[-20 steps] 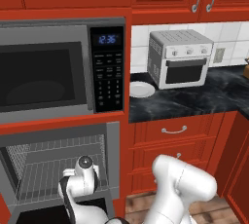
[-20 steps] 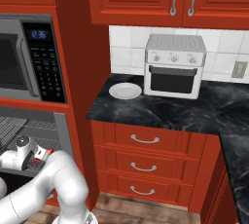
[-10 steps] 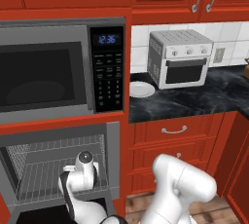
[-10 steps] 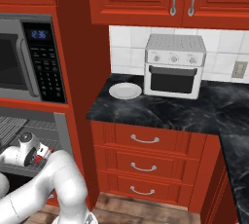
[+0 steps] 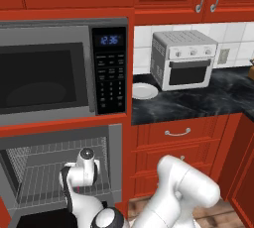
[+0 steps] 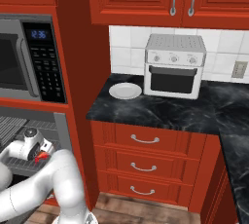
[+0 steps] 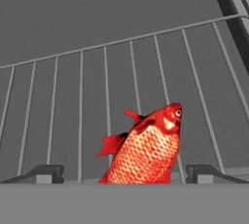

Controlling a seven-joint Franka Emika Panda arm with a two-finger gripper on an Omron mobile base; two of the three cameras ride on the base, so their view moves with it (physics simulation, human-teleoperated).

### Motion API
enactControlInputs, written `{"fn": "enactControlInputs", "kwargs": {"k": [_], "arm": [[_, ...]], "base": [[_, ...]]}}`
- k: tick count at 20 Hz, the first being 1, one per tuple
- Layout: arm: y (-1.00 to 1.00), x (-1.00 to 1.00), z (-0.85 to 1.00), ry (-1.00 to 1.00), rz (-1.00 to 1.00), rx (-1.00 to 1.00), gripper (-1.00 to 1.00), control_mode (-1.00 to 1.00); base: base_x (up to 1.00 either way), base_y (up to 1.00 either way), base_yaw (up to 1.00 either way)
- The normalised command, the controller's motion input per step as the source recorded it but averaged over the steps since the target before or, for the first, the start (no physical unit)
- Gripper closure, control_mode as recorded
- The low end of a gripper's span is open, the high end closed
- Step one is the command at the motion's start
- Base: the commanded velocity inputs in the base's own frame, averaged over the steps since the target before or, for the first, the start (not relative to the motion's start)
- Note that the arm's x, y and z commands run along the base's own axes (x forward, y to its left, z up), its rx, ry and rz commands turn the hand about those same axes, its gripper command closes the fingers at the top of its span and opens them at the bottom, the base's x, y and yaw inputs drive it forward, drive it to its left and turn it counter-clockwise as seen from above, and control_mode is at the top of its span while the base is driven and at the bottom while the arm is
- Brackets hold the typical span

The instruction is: Take the fish from the oven and place it on the plate on the counter.

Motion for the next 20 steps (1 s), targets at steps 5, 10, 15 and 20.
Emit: {"fn": "enactControlInputs", "kwargs": {"k": [5,10,15,20], "arm": [[-0.01,0.0,-0.54,0.02,0.0,0.0,-1.0,-1.0],[0.0,0.0,-0.49,0.0,0.0,0.0,-1.0,-1.0],[0.0,0.09,-0.16,0.0,-0.02,0.0,-1.0,-1.0],[-0.02,0.0,-0.6,0.01,-0.03,-0.02,-1.0,-1.0]], "base": [[0.0,0.0,0.0],[0.0,0.0,0.0],[0.0,0.0,0.0],[0.0,0.0,0.0]]}}
